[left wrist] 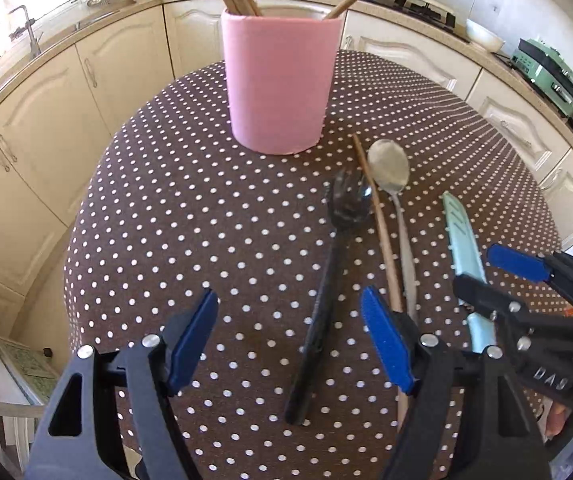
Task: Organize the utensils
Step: 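Move both open tools back down toward the remaining utensils on the table, then grasp the black slotted spoon with the left tool while the right tool grasps the mint-green knife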
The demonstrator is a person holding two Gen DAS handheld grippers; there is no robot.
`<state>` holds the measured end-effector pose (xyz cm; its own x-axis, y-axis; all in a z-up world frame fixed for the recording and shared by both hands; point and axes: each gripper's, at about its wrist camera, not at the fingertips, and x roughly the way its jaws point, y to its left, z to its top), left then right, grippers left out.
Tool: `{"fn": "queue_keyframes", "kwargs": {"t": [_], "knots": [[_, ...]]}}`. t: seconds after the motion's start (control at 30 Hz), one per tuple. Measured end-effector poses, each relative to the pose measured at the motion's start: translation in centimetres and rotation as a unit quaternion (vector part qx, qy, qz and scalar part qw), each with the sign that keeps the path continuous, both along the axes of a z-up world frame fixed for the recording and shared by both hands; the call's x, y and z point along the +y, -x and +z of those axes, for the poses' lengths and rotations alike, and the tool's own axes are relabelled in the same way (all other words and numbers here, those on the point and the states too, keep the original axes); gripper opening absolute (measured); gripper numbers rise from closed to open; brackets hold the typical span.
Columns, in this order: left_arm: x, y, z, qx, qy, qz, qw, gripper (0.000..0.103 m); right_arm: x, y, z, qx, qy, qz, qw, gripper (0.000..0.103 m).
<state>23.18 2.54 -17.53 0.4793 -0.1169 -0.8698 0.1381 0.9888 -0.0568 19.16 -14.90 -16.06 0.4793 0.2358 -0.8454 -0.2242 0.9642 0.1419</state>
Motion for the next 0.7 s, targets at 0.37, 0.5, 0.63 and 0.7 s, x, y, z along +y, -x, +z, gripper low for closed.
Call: {"fn": "queue_keyframes", "kwargs": {"t": [0.37,0.5,0.63,0.7], "knots": [[-1.9,-2.5,-1.1,0.006,-0.037,-0.017,0.9992,0.073,2.2,-1.6,-0.6,-0.004,0.052,0.059,0.997,0.034],[-2.8,-3.8,-1.2,0.009,-0.045,-0.023,0.9987,0.073,1.3,-3.6,-0.2,0.002,0.031,0.081,0.996,0.029],[-3.9,-4.9,-1.5,0.01,-0.045,-0.026,0.9986,0.072,0.9,-5.1,0.0,0.011,0.016,0.088,0.996,0.027],[-4.3,-5.5,-1.6,0.01,-0.041,-0.027,0.9987,0.068,1.4,-5.9,0.3,0.012,0.022,0.089,0.996,0.027]]}}
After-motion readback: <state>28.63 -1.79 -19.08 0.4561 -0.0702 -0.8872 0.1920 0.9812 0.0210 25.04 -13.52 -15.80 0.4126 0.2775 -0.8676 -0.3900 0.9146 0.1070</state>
